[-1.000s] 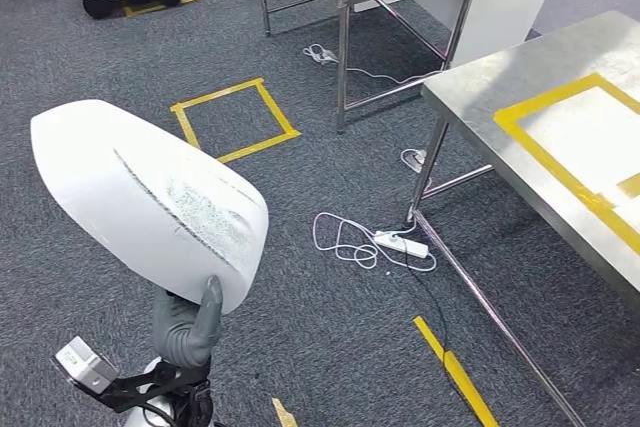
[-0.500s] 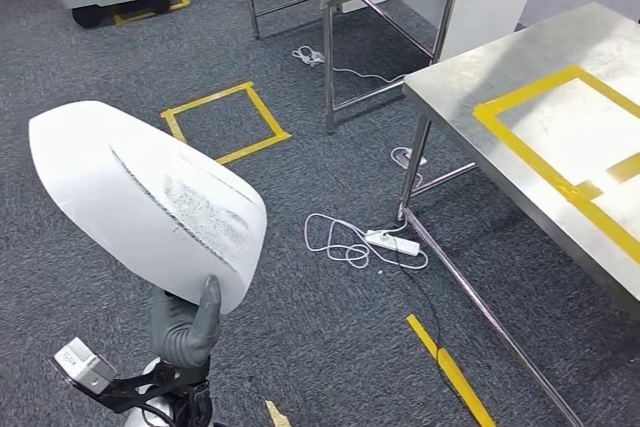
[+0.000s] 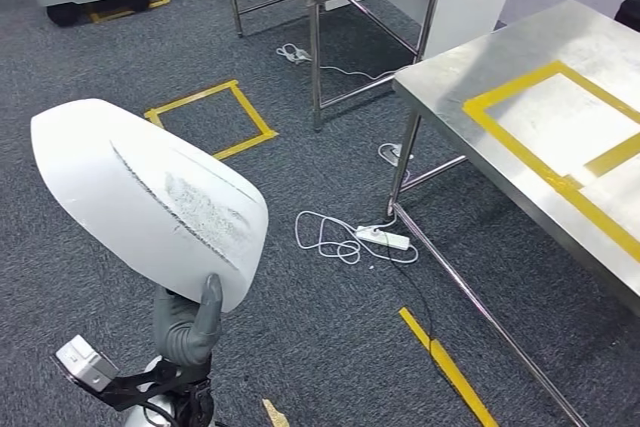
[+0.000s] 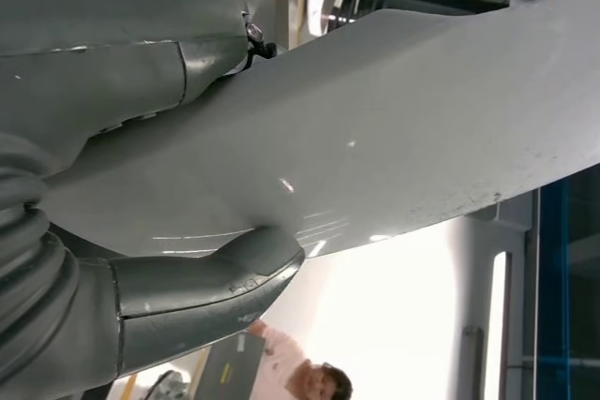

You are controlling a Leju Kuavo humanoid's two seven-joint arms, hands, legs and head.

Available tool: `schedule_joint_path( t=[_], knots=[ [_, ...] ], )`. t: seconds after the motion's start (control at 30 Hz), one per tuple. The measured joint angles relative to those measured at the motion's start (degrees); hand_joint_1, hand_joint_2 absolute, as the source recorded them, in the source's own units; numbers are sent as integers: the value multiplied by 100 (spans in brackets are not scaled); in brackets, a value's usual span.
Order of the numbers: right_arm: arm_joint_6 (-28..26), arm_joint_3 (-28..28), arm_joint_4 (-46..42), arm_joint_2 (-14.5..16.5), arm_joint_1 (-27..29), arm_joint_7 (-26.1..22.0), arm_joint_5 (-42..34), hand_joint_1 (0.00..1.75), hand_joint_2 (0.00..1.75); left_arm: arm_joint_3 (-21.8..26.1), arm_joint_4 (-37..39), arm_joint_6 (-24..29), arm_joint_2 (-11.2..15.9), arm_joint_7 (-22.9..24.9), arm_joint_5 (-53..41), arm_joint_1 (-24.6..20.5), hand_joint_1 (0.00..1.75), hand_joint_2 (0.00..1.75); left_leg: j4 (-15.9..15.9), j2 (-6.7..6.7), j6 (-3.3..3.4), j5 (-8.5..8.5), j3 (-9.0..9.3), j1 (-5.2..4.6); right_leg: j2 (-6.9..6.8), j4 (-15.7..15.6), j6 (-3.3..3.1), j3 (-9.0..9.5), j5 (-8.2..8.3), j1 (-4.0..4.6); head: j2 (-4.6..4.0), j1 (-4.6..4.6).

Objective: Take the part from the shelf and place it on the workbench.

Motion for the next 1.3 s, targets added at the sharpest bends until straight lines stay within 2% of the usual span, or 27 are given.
schedule_joint_path(
  t=[0.07,0.13,0.2,0.27,0.3,0.33,0.37,0.4,0.43,0.5,0.57,0.63,0.67,0.73,0.77,0.8,0.83,0.87,0.9,0.93,0.97,1.03,1.07,1.13,1.2,1.27,1.3],
  knots=[
    [4,-2,0,0,-23,-1,-3,0,175,1,-1,1,4,2,-4,2,175,175,34,89,-49,-28,4,-35,-89,-295,-69,152,42,28,0,-7],
    [20,-8,0,0,-14,0,-10,0,175,-2,-2,2,8,4,-9,1,175,175,50,175,-90,-55,19,-35,27,-303,-153,150,56,32,0,-12],
    [32,-15,0,0,1,4,-16,0,175,-4,-2,2,10,4,-11,-2,175,175,240,36,-151,-224,-31,-5,136,-310,-228,154,74,18,0,-24],
    [39,-17,0,0,-7,7,-17,0,175,-3,-2,3,16,4,-14,3,175,175,886,-218,-199,-597,-302,22,255,-314,-287,146,88,11,0,-49],
    [44,-17,0,0,-12,8,-17,0,175,-1,-2,4,19,4,-14,9,175,175,1297,-284,-205,-778,-490,26,320,-314,-304,140,92,15,0,-56],
    [51,-17,0,0,-11,8,-18,0,175,0,-2,5,21,4,-14,16,175,175,1621,-313,-202,-881,-642,27,389,-313,-313,137,95,21,0,-58],
    [56,-18,0,0,-4,9,-19,0,175,1,-2,5,21,4,-13,22,175,175,1746,-330,-188,-860,-708,27,464,-313,-317,138,97,29,0,-59],
    [61,-19,0,0,2,9,-19,0,175,2,-2,6,22,4,-11,25,175,175,1645,-349,-163,-727,-670,26,541,-312,-319,144,100,38,0,-59],
    [65,-19,0,1,5,10,-19,0,175,2,-2,6,22,4,-10,26,175,175,1340,-396,-127,-510,-535,22,621,-312,-318,152,104,45,0,-58],
    [68,-20,2,12,1,10,-19,0,175,2,-2,6,22,4,-9,27,175,175,559,-672,-41,-124,-197,19,763,-306,-303,150,114,47,0,-55],
    [75,-21,4,27,-7,9,-17,0,175,1,-2,6,21,4,-8,28,175,175,147,-877,4,-28,-32,12,883,-296,-255,97,138,31,0,-64],
    [84,-21,5,31,2,9,-15,0,175,-3,-3,6,15,4,-7,26,175,175,60,-804,13,-33,-11,15,985,-302,-182,27,166,15,0,-76],
    [86,-21,5,31,12,9,-15,0,175,-6,-3,5,12,5,-8,26,175,175,22,-733,19,-13,2,25,933,-280,-152,-7,149,16,0,-74],
    [81,-21,5,30,16,12,-14,0,175,-9,-4,4,10,5,-11,26,175,175,-54,-568,41,26,31,47,649,40,-103,-193,-61,30,0,-52],
    [80,-21,4,30,7,13,-13,0,175,-9,-3,4,11,7,-13,31,175,175,-63,-477,49,29,34,42,481,377,-79,-354,-243,31,0,-43],
    [80,-21,4,29,-4,14,-12,0,175,-9,-3,4,13,7,-14,34,175,175,-63,-388,57,27,29,39,387,772,-51,-546,-426,24,0,-33],
    [80,-21,4,28,-8,15,-10,0,175,-8,-2,4,14,8,-15,38,175,175,-61,-296,58,24,25,36,347,1110,-22,-708,-549,14,0,-31],
    [81,-22,4,27,-3,16,-9,0,175,-8,-2,4,15,9,-15,40,175,175,-59,-212,56,19,24,35,329,1277,4,-781,-570,1,0,-32],
    [81,-23,4,25,6,19,-9,0,175,-8,-2,5,15,9,-15,39,175,175,-57,-138,49,11,26,38,308,1209,25,-734,-481,-12,0,-31],
    [80,-26,4,21,16,22,-8,0,175,-9,-2,5,15,9,-15,39,175,175,-51,-67,35,0,33,42,261,902,41,-559,-303,-24,0,-32],
    [79,-31,3,17,20,24,-7,0,175,-9,-2,4,15,9,-15,38,175,175,-39,-6,10,-18,44,42,150,471,54,-321,-125,-30,0,-29],
    [80,-39,2,13,9,25,-3,0,175,-8,-2,4,15,9,-15,36,175,175,-2,94,-51,-60,56,12,-43,-190,11,65,73,-19,0,-31],
    [83,-44,2,13,1,25,-3,0,175,-8,-2,4,16,9,-15,34,175,175,12,130,-78,-72,61,-7,-85,-305,-27,131,79,-10,0,-37],
    [93,-57,2,13,-1,26,-9,0,175,-8,-2,4,17,9,-15,31,175,175,20,201,-117,-83,78,-17,13,-309,-114,126,81,0,0,-48],
    [102,-70,2,13,6,34,-17,0,175,-9,-2,4,18,9,-13,27,175,175,139,86,-177,-203,52,13,115,-314,-184,120,100,-11,0,-53],
    [103,-75,2,14,-2,42,-18,0,175,-8,-3,6,21,9,-11,27,175,175,665,-178,-230,-541,-162,41,226,-318,-247,112,121,-23,0,-67],
    [104,-76,2,14,-8,43,-17,0,175,-7,-4,8,23,8,-10,30,175,175,1083,-269,-238,-748,-347,47,289,-318,-267,104,126,-20,0,-72]
  ],
)
